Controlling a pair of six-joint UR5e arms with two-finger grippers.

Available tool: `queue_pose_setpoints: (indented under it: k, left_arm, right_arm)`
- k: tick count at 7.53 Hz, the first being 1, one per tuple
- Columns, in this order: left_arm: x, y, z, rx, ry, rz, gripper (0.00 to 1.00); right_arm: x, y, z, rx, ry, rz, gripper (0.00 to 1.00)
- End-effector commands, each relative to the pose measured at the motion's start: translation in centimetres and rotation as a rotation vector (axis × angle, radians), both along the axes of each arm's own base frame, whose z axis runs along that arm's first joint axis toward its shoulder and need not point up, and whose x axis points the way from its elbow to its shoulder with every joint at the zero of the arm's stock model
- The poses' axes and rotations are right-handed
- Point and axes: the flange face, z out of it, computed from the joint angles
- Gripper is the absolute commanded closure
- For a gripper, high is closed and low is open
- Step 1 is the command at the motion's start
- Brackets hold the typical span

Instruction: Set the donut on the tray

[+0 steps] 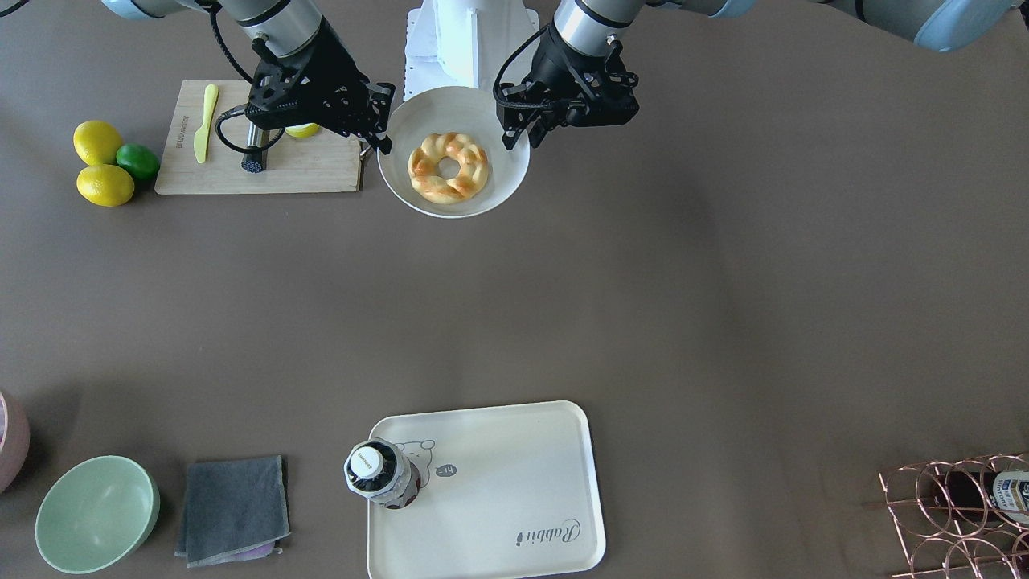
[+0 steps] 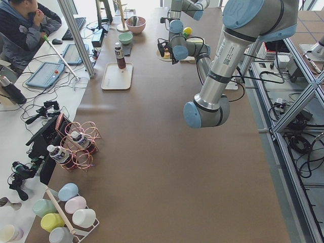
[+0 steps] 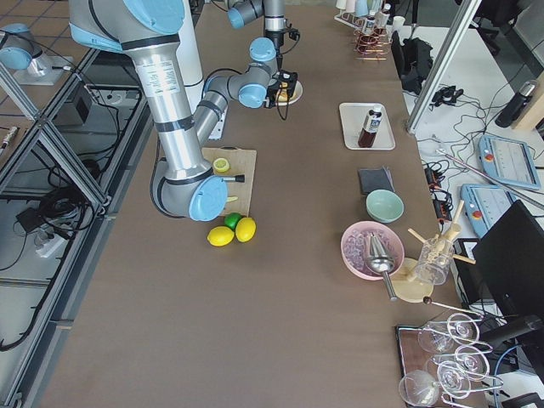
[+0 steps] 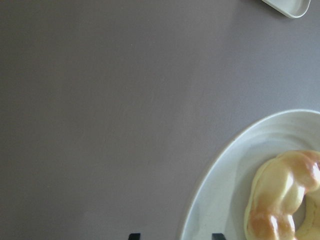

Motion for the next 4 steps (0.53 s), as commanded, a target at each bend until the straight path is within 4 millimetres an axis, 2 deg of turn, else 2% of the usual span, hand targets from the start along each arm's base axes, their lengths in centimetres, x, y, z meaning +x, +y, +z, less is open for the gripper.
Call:
queue_pose_setpoints:
  k: [1,2,3,4]
  left_arm:
    - [0.07,-0.11,0.12,-0.005,-0.003,-0.009,1.0]
    - [0.13,-0.62,0.22,-0.018,-0.009,-0.063,1.0]
    - [0.29,-0.46,0.23,-0.021,-0.01,-0.065,1.0]
    - [0.34,-0.5,0.37,-0.022,-0.013,-0.066,1.0]
  right_arm:
    - [-0.23,0.27,-0.03,0.001,-0.001,-0.005,1.0]
    - [-0.23,0.36,-0.09,0.002,-0.002,-0.006,1.0]
    - [0.1,0.47,-0.42,0.007,-0.01,-0.005,0.61]
    - [0.59,0.76,-0.75,0.012,-0.019,-0.005,0.01]
